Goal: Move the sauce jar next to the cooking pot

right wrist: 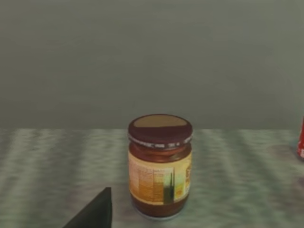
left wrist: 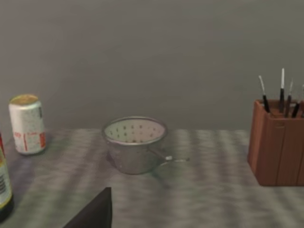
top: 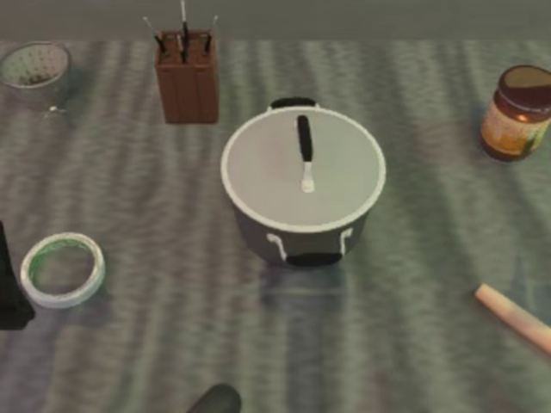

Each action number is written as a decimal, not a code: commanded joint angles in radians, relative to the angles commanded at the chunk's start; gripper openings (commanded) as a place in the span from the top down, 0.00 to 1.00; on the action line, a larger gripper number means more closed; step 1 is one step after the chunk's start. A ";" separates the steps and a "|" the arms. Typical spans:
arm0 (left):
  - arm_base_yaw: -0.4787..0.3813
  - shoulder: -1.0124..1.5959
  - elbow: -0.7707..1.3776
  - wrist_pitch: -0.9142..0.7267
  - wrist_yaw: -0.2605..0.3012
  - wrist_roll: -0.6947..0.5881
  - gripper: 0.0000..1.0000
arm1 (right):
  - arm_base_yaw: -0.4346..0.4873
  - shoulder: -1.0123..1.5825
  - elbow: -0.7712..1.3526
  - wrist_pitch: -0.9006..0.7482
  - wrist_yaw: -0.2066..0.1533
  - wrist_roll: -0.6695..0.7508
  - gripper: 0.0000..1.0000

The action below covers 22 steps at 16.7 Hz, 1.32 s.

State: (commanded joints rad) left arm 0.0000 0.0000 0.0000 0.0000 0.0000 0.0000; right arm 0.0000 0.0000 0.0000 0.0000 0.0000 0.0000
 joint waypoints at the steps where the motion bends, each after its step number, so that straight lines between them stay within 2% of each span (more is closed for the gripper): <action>1: 0.000 0.000 0.000 0.000 0.000 0.000 0.00 | 0.000 0.000 0.000 0.000 0.000 0.000 0.00; 5: 0.000 0.000 0.000 0.000 0.000 0.000 0.00 | -0.002 0.054 0.040 -0.048 -0.002 -0.013 0.00; 11: 0.000 0.000 0.000 0.000 0.000 0.000 0.00 | -0.024 0.411 0.337 -0.310 -0.005 -0.097 0.00; 16: 0.000 0.000 0.000 0.000 0.000 0.000 0.00 | -0.047 0.845 0.779 -0.589 -0.012 -0.216 0.00; 22: 0.000 0.000 0.000 0.000 0.000 0.000 0.00 | -0.061 1.413 1.473 -0.914 -0.038 -0.404 0.00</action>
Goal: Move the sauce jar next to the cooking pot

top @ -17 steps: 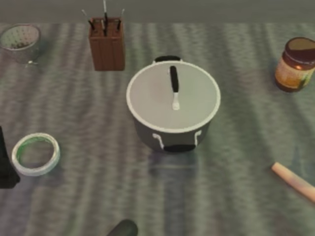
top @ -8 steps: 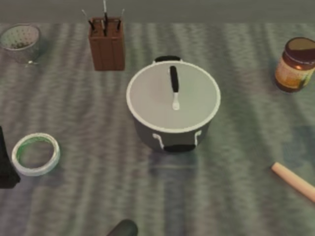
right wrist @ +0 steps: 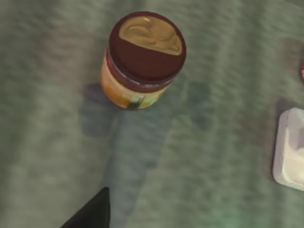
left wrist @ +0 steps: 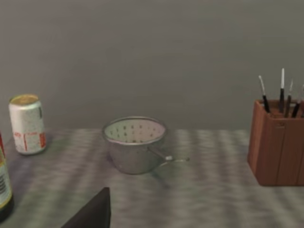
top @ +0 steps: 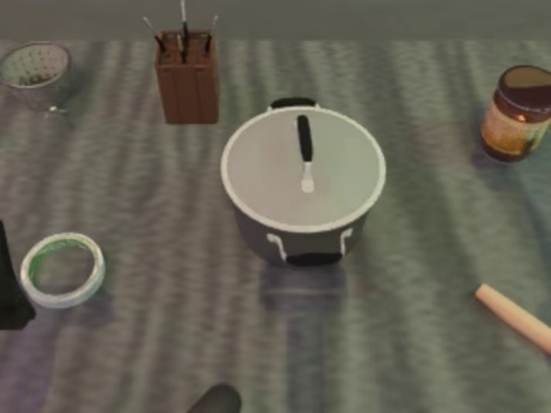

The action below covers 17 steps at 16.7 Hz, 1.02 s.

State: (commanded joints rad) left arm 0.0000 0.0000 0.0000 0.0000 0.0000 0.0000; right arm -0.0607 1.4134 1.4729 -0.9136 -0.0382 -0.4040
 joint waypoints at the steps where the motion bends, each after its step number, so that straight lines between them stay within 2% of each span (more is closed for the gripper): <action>1: 0.000 0.000 0.000 0.000 0.000 0.000 0.00 | 0.000 0.096 0.121 -0.052 -0.006 -0.034 0.00; 6: 0.000 0.000 0.000 0.000 0.000 0.000 0.00 | 0.006 0.577 0.690 -0.296 -0.041 -0.202 0.00; 10: 0.000 0.000 0.000 0.000 0.000 0.000 0.00 | 0.017 0.929 1.058 -0.469 -0.070 -0.323 0.00; 13: 0.000 0.000 0.000 0.000 0.000 0.000 0.00 | 0.027 1.144 1.261 -0.575 -0.088 -0.394 0.00; 17: 0.000 0.000 0.000 0.000 0.000 0.000 0.00 | 0.036 1.315 1.411 -0.665 -0.103 -0.450 0.00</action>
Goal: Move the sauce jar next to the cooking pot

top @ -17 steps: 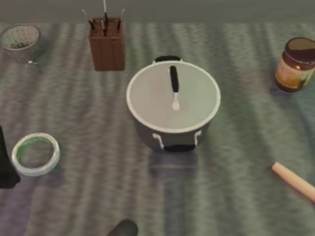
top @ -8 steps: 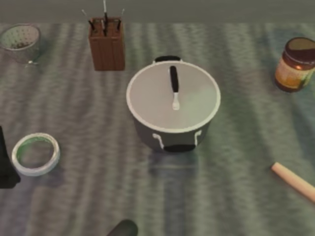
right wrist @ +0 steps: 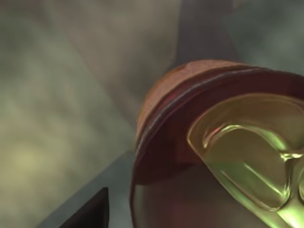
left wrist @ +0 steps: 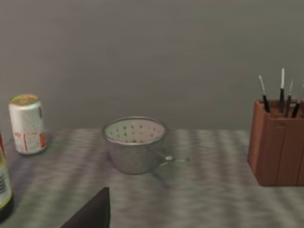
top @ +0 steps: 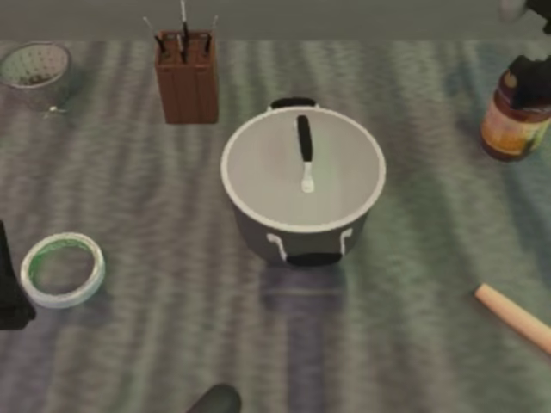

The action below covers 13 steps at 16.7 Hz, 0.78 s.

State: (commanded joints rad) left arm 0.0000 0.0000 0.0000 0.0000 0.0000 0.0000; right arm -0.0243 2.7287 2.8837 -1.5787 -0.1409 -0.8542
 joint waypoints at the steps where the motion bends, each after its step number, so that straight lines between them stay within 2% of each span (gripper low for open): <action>1: 0.000 0.000 0.000 0.000 0.000 0.000 0.00 | 0.001 0.016 0.014 -0.009 -0.001 -0.006 0.00; 8: 0.000 0.000 0.000 0.000 0.000 0.000 0.00 | -0.004 0.029 0.020 -0.012 -0.001 -0.007 0.00; 13: 0.000 0.000 0.000 0.000 0.000 0.000 0.00 | 0.005 0.137 0.174 -0.053 0.000 -0.005 0.00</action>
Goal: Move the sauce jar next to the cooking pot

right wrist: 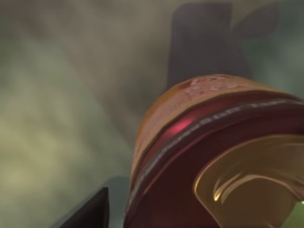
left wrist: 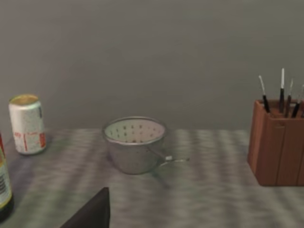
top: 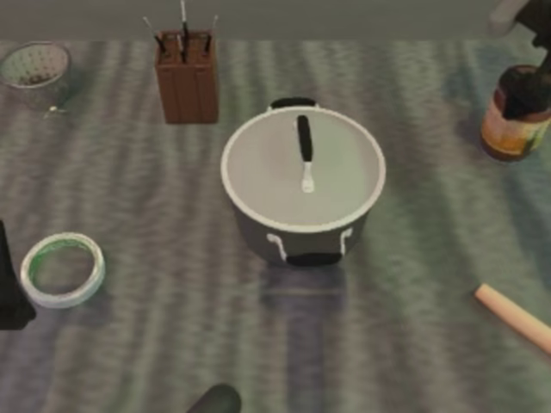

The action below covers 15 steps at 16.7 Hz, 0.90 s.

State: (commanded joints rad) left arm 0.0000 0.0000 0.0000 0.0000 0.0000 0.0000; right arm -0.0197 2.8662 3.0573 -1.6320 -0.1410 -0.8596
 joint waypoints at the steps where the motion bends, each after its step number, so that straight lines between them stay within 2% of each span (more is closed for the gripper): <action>1: 0.000 0.000 0.000 0.000 0.000 0.000 0.00 | 0.002 0.032 0.045 -0.013 0.001 0.002 0.00; 6: 0.000 0.000 0.000 0.000 0.000 0.000 0.00 | 0.011 0.163 0.229 -0.063 0.004 0.012 0.00; 11: 0.000 0.000 0.000 0.000 0.000 0.000 0.00 | 0.012 0.176 0.245 -0.067 0.005 0.013 0.00; 15: 0.000 0.000 0.000 0.000 0.000 0.000 0.00 | 0.012 0.176 0.245 -0.067 0.005 0.013 0.30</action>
State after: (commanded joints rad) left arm 0.0000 0.0000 0.0000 0.0000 0.0000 0.0000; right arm -0.0079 3.0419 3.3023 -1.6992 -0.1365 -0.8469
